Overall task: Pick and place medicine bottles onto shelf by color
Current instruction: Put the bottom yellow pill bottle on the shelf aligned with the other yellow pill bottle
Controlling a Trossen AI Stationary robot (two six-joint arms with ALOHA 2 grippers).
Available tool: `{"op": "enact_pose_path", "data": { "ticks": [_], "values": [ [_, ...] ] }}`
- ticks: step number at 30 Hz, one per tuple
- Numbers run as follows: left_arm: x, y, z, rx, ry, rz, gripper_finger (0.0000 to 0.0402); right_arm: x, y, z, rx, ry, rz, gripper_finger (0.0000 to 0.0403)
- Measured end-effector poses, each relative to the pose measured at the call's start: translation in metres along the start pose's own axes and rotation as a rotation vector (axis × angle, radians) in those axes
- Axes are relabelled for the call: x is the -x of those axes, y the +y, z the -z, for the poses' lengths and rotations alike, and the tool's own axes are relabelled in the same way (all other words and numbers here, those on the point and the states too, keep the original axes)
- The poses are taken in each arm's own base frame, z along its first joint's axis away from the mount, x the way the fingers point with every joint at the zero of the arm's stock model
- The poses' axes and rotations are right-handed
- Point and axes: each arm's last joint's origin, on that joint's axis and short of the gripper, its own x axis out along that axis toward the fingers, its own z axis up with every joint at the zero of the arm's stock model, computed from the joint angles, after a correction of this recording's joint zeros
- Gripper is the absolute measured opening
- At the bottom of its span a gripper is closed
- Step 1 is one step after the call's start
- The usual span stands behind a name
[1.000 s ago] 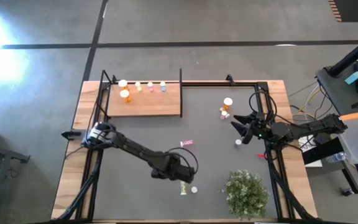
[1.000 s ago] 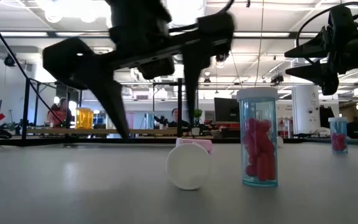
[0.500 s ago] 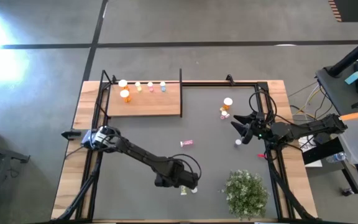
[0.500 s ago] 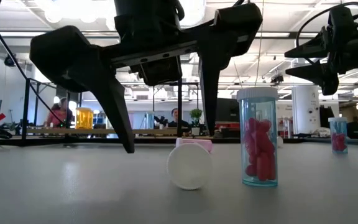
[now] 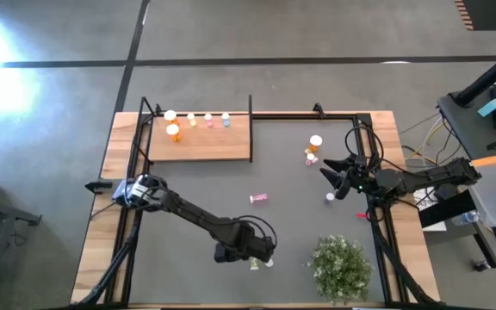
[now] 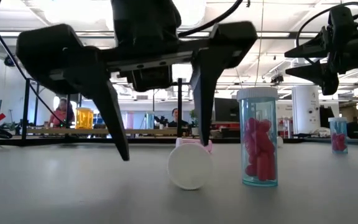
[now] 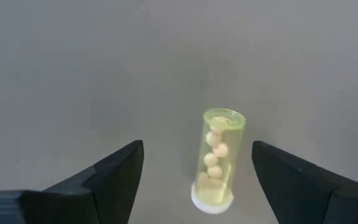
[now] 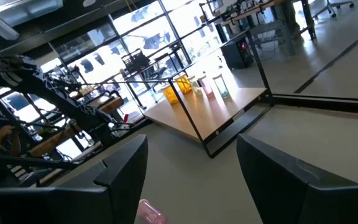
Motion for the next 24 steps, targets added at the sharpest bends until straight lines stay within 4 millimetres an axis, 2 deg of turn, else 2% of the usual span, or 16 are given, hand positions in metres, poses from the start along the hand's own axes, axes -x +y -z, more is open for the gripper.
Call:
{"op": "enact_pose_path", "data": {
  "ticks": [7,24],
  "values": [
    [-0.011,-0.001,-0.001,0.001,-0.002,-0.002,0.0230,0.000,0.000,0.000,0.000,0.000,0.000,0.0237],
    [-0.013,0.002,-0.002,0.008,0.021,-0.055,0.0128,0.000,0.000,0.000,0.000,0.000,0.000,0.0237]
  ]
}}
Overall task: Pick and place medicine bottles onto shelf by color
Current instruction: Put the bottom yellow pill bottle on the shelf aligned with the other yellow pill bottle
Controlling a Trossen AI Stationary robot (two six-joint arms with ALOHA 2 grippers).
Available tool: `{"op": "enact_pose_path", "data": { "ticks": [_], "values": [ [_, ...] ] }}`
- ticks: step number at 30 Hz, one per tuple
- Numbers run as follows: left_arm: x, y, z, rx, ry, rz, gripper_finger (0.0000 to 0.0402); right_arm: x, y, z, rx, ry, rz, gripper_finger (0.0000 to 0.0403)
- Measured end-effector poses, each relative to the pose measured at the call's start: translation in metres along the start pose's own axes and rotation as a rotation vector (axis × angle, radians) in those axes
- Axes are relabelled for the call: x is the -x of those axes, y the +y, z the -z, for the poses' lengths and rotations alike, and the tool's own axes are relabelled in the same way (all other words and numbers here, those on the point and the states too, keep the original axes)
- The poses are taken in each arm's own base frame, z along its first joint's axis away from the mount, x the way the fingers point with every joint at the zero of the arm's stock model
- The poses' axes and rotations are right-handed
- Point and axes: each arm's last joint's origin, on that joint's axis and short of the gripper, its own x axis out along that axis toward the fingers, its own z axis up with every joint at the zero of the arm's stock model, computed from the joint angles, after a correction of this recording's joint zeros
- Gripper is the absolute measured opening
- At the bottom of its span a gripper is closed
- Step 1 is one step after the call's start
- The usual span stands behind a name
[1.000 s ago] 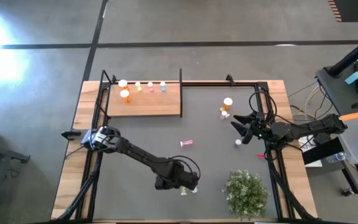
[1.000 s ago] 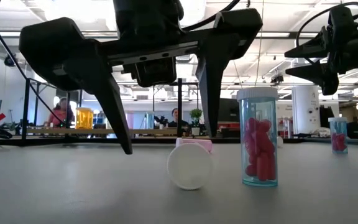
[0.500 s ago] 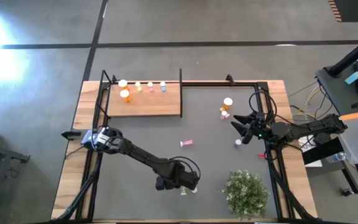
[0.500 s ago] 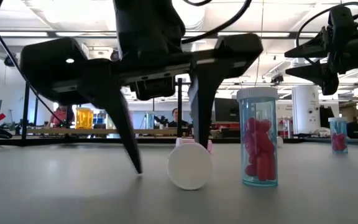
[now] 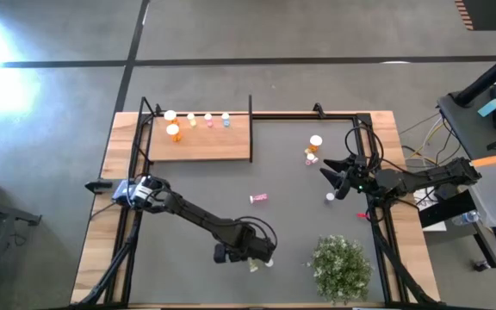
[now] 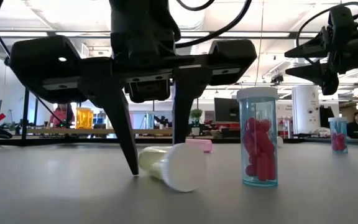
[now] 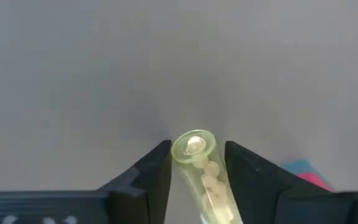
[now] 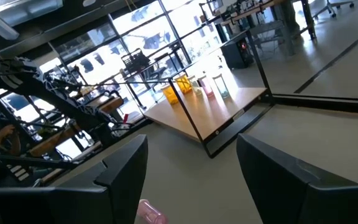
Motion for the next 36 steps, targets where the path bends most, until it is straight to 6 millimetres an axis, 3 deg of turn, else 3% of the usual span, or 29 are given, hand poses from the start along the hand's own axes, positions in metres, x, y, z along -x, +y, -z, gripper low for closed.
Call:
{"op": "enact_pose_path", "data": {
  "ticks": [7,15,20,28,36],
  "values": [
    [0.000,0.001,0.001,0.001,0.024,-0.014,0.0101,0.000,0.000,0.000,0.000,0.000,0.000,0.0237],
    [0.000,0.004,-0.001,0.006,0.018,-0.053,0.0098,0.000,0.000,0.000,0.000,0.000,0.000,0.0237],
    [0.011,0.010,-0.006,0.021,-0.022,-0.117,0.0098,0.000,0.000,0.000,0.000,0.000,0.000,0.0237],
    [0.039,0.021,-0.036,-0.012,-0.264,-0.217,0.0098,0.000,0.000,0.000,0.000,0.000,0.000,0.0237],
    [0.060,0.032,-0.085,0.083,-0.368,-0.272,0.0098,0.000,0.000,0.000,0.000,0.000,0.000,0.0237]
  ]
}}
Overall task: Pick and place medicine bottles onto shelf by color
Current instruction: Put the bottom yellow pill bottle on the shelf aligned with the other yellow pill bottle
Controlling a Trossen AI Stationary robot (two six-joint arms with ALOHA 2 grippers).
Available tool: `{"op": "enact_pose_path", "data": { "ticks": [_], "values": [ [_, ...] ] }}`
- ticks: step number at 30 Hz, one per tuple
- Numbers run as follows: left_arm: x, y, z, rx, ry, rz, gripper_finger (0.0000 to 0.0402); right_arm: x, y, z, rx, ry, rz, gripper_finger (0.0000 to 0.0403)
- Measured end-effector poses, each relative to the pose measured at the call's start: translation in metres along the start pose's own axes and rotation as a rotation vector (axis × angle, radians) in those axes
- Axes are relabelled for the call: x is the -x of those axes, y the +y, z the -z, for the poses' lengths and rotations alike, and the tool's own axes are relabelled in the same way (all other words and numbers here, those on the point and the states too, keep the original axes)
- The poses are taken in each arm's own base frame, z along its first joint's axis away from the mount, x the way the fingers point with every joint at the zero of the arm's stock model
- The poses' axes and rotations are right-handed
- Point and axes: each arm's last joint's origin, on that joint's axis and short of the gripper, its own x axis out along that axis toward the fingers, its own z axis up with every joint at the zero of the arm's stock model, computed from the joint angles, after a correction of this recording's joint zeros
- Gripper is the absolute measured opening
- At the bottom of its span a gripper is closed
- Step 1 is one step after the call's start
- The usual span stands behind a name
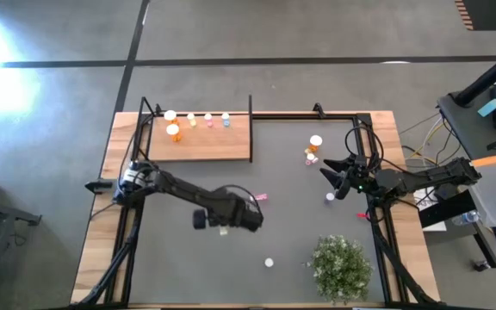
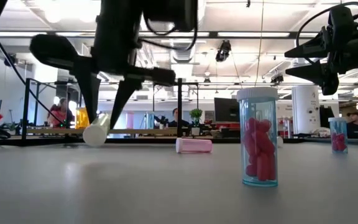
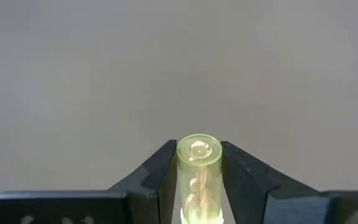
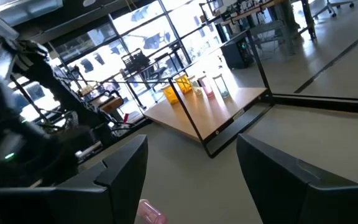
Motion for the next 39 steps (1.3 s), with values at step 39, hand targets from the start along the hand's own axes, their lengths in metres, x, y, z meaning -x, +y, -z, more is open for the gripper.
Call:
{"op": "enact_pose_path", "data": {
  "ticks": [39],
  "values": [
    [-0.060,0.082,-0.132,0.789,0.130,0.188,0.0098,0.000,0.000,0.000,0.000,0.000,0.000,0.0237]
  ]
}}
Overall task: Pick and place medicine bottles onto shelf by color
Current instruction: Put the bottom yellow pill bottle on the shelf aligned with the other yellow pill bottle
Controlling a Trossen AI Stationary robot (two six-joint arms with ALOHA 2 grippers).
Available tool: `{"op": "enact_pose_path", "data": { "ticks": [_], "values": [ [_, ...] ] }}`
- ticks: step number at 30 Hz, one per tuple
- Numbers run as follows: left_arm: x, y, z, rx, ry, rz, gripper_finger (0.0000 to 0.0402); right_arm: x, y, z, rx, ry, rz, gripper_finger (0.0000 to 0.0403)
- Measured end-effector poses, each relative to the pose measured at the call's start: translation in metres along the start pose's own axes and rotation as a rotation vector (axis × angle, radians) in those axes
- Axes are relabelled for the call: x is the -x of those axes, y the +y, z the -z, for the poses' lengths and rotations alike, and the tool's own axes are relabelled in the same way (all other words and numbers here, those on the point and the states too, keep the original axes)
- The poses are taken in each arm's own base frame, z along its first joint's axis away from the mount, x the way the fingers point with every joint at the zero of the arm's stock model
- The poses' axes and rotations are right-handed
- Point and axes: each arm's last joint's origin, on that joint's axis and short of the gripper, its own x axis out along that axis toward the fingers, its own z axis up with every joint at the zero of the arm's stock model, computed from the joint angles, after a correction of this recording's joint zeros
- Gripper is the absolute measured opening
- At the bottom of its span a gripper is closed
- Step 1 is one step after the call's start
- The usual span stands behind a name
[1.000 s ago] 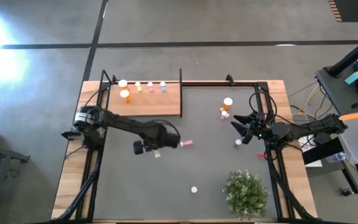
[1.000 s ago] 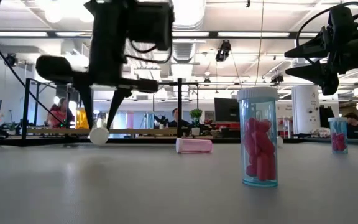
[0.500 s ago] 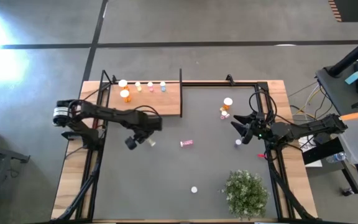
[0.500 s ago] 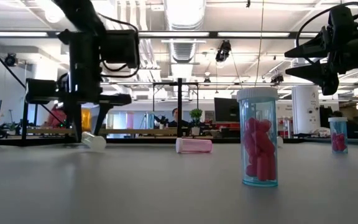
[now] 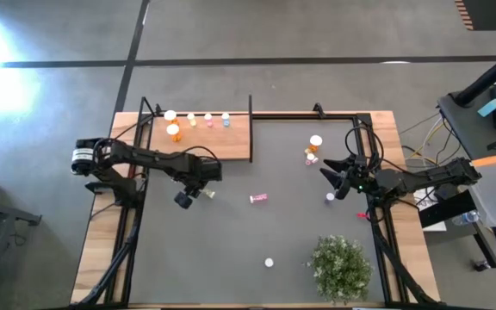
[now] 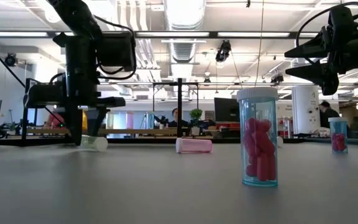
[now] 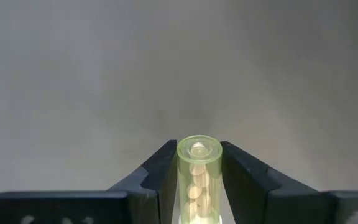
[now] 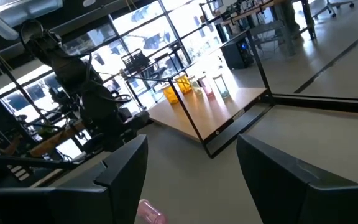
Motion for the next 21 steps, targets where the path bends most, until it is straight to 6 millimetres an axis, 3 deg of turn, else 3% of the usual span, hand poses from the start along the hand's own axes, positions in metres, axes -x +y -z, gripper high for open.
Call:
{"op": "enact_pose_path", "data": {
  "ticks": [13,21],
  "values": [
    [0.0001,-0.0001,-0.0018,-0.122,-0.039,0.021,0.0103,0.0000,0.0000,0.0000,0.000,0.000,0.000,0.0237],
    [0.0015,0.0005,-0.0031,-0.174,-0.052,0.023,0.0195,0.0000,0.0000,0.0000,0.000,0.000,0.000,0.0237]
  ]
}}
